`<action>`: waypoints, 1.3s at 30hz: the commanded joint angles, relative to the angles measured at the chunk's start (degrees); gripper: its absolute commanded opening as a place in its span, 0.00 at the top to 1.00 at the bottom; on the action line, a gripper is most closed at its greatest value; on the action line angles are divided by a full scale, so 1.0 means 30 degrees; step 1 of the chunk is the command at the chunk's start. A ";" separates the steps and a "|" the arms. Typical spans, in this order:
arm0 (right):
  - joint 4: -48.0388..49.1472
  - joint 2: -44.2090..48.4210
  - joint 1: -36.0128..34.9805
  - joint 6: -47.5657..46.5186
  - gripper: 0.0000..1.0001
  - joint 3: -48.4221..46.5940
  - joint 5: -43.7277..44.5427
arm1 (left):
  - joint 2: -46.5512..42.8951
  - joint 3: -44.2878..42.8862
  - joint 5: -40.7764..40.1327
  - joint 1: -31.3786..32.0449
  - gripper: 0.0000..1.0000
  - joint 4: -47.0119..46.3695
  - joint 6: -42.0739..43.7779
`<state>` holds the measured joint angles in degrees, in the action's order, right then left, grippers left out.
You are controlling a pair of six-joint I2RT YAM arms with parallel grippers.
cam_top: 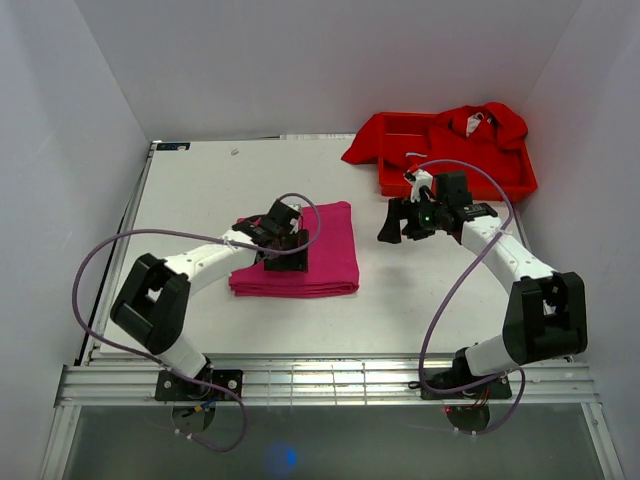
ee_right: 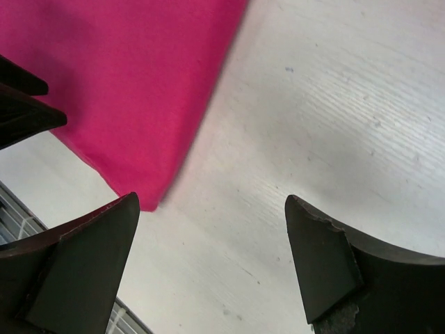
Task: Fold and stack the trousers
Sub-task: Neatly place the folded trousers to the corner
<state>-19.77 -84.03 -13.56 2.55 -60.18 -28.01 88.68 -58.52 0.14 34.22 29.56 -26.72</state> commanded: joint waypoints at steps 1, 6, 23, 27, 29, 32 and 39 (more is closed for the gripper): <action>-0.0530 0.1671 0.0593 -0.1347 0.10 0.0635 0.1017 | 0.1341 0.0025 -0.2914 0.0372 0.28 0.0605 -0.2840; -0.0559 0.1294 0.1297 -0.1347 0.10 0.0785 0.1016 | 0.6019 -0.1491 -0.3972 0.0022 0.27 0.1337 -0.3193; -0.1379 -0.1287 0.2265 -0.1142 0.10 -0.0886 -0.0097 | 1.4586 -1.0930 -0.4739 -1.0111 0.28 0.4153 0.0194; -0.1379 -0.1316 0.2323 -0.1142 0.10 -0.0916 -0.0185 | 1.6022 -1.2686 -0.5202 -1.1022 0.28 0.4031 0.2371; -0.1379 -0.1288 0.2353 -0.1142 0.10 -0.0887 -0.0243 | 1.6461 -1.3302 -0.4301 -1.2333 0.29 0.4120 0.2695; -0.1379 -0.1346 0.2353 -0.1142 0.10 -0.0828 -0.0273 | 1.7604 -1.5292 -0.4089 -1.3218 0.29 0.4296 0.3660; -0.1554 -0.1171 0.2324 -0.1141 0.10 -0.0974 -0.0069 | 1.9799 -1.8546 -0.3154 -1.4628 0.30 0.4296 0.4773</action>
<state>-23.99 -88.14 -6.76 -0.45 -60.55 -27.62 138.08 -116.42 -9.61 -6.63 35.18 -15.62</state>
